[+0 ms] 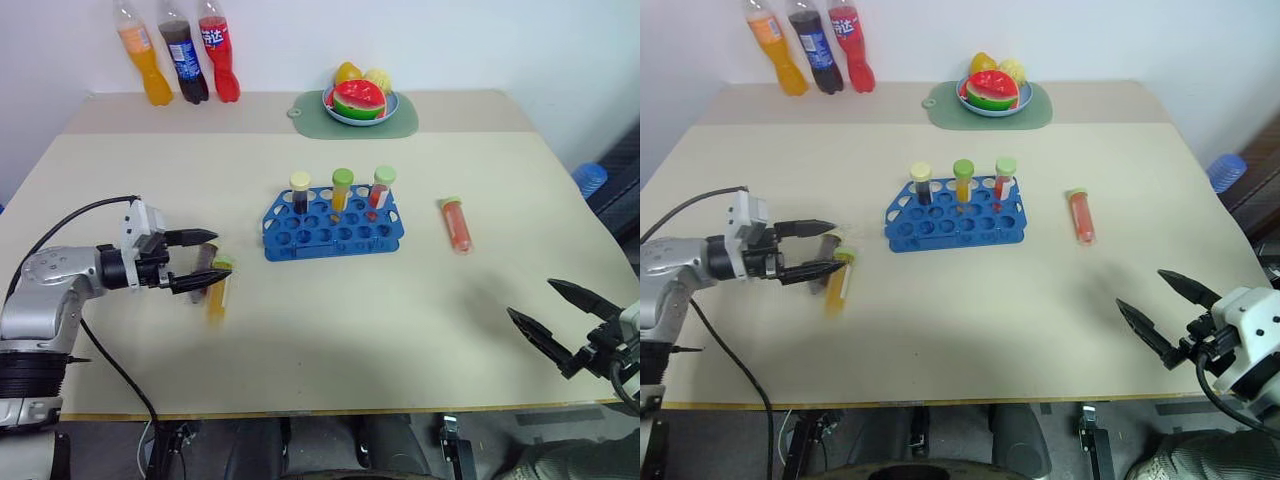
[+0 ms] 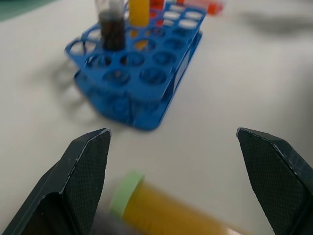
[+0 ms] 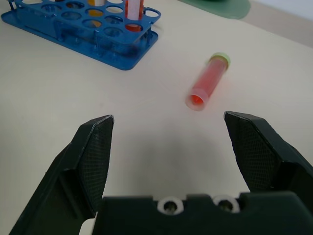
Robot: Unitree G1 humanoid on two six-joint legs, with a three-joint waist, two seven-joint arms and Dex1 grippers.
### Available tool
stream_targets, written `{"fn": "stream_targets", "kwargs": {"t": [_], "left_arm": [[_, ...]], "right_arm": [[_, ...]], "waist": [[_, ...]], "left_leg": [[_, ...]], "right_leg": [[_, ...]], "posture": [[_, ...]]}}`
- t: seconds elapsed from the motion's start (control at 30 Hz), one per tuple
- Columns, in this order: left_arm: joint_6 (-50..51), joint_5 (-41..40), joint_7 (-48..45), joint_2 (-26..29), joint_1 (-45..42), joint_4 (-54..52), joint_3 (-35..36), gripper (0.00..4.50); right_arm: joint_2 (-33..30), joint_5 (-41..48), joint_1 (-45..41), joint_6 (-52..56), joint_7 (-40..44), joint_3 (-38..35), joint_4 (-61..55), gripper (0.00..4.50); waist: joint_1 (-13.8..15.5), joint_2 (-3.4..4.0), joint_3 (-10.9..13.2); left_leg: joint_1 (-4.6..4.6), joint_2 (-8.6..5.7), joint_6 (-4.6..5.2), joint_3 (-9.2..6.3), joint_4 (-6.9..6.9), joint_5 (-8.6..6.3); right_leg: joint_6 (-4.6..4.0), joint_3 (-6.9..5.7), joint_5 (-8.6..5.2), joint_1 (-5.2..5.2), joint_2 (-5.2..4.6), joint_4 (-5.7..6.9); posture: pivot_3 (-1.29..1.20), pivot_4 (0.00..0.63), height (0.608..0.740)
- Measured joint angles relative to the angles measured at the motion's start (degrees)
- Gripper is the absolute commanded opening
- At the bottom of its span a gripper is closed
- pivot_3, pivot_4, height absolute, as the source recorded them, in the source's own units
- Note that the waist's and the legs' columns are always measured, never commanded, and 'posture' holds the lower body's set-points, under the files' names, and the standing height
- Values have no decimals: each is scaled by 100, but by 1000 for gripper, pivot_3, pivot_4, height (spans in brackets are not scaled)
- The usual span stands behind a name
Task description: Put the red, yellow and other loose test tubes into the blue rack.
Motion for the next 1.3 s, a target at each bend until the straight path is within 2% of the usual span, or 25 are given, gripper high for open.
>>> {"fn": "stream_targets", "kwargs": {"t": [0.4, 0.53, 0.67, 0.73, 0.9, 1.03, 1.17, 1.3], "left_arm": [[47, -91, -236, -22, -1, -90, 2, 4240], [254, -352, -329, -162, -56, -316, 12, 4240], [395, -469, -331, -442, -346, -676, -161, 4240], [459, -486, -311, -613, -469, -839, -295, 4240], [577, -539, -272, -867, -559, -1197, -585, 4240], [680, -555, -211, -893, -506, -1429, -685, 4240], [774, -582, -143, -868, -406, -1646, -684, 4240], [808, -582, 7, -834, -233, -1849, -659, 4240]], "right_arm": [[-44, -5, -394, 142, -67, 131, -15, 3993], [-228, -10, -1070, 373, -221, 346, 39, 3993], [-422, -202, -2260, 852, -831, 821, 438, 3993], [-689, -291, -2831, 1495, -1123, 1189, 662, 3993], [-1324, -278, -4397, 3005, -1050, 2169, 1755, 3993], [-1437, -582, -6236, 3806, -916, 3124, 3544, 3993], [-1340, -1165, -7742, 3816, -513, 3921, 5433, 3993], [-886, -1644, -8916, 3600, 27, 4448, 7317, 3993]], "waist": [[-4, -1, 0], [-14, -3, -1], [-1, -3, -1], [-5, -3, -1], [-22, -3, -1], [-59, 2, 3], [-41, 5, 5], [-51, 8, 7]], "left_leg": [[-1, 0, 0, -1, 0, 0], [-1, -1, 0, 1, 5, 0], [-3, -3, 1, -2, 6, 0], [-5, -4, 1, -1, 6, 0], [-7, -3, 3, -4, 5, 0], [-7, -2, 3, -1, 6, 0], [-14, -2, 5, -2, -1, -1], [-18, -2, 9, 4, -1, -3]], "right_leg": [[0, -3, 0, 0, 0, 1], [1, -2, 1, 0, -2, 3], [1, -2, 1, 0, 1, 4], [1, -2, 2, 0, 1, 4], [2, -2, 2, -4, 3, 5], [1, 1, 2, -10, 5, 6], [3, -1, 3, -16, 5, 5], [22, 0, 13, -20, 4, 3]], "posture": [[0, 150, 740], [0, 150, 740], [0, 150, 740], [0, 150, 740], [0, 150, 740], [0, 150, 740], [0, 150, 740], [0, 150, 740]]}}
